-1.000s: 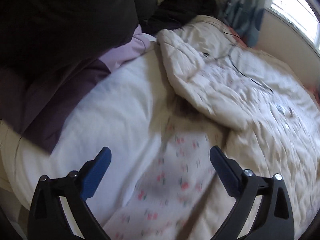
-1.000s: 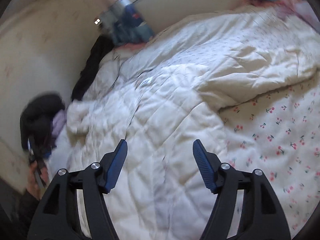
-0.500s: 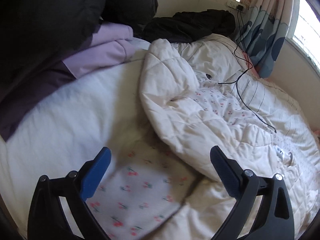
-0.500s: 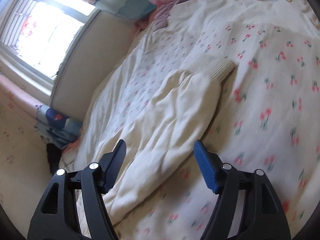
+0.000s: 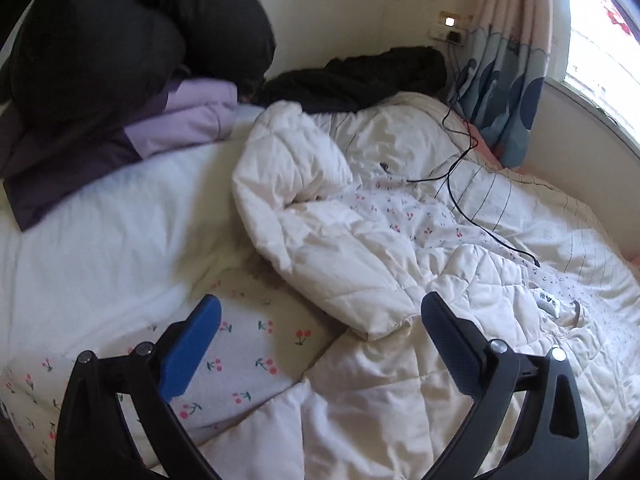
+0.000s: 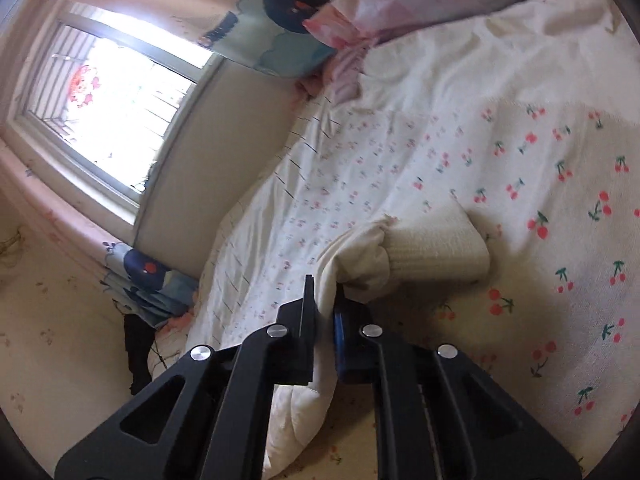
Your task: Fold large clothes
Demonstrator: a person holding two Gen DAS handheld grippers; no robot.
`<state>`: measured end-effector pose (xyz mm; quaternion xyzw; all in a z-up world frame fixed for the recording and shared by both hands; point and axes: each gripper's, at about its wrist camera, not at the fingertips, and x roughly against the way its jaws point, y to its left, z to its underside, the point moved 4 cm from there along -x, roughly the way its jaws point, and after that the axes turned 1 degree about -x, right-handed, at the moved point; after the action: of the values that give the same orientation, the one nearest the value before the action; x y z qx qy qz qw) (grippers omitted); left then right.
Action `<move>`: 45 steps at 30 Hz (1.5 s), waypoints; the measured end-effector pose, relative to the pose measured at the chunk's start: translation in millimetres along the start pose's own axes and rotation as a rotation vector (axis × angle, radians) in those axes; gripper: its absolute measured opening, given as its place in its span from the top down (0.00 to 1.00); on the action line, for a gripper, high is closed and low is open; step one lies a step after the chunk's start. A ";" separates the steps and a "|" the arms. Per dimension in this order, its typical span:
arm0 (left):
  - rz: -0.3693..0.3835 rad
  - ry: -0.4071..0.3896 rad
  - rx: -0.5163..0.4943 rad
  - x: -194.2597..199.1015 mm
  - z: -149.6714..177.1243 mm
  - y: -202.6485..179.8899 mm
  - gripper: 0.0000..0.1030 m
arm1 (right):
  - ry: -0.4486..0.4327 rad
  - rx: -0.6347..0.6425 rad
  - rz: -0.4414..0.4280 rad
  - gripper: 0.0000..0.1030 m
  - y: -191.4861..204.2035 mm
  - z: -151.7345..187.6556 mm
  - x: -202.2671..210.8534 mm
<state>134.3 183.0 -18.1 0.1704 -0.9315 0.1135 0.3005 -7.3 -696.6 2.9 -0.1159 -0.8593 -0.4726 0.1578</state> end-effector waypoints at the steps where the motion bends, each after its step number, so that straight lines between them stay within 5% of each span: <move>1: 0.007 0.004 -0.005 -0.7 0.2 -1.5 0.07 | -0.010 0.008 -0.012 0.93 7.1 -0.1 2.9; 7: 0.009 0.042 -0.017 -7.4 4.3 -4.8 0.07 | -0.069 0.019 -0.126 0.93 60.8 -3.5 8.7; 15: 0.038 0.046 -0.034 0.0 2.5 -10.8 0.07 | -0.022 0.182 -0.325 0.93 210.7 27.8 -6.0; 27: 0.080 0.082 0.051 2.3 -11.6 15.7 0.07 | 0.227 0.461 -0.514 0.93 395.5 208.1 -63.7; 37: 0.091 0.104 0.080 -1.3 -14.5 25.0 0.07 | 0.455 0.594 -0.470 0.93 410.7 376.0 -128.4; 45: 0.106 0.121 0.050 -3.4 -11.4 16.5 0.07 | 0.663 0.754 -0.343 0.92 374.1 481.2 -172.9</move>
<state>136.5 202.6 -12.9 0.1213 -0.9163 0.1626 0.3453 204.9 -99.9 -15.1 0.2469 -0.8802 -0.1610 0.3721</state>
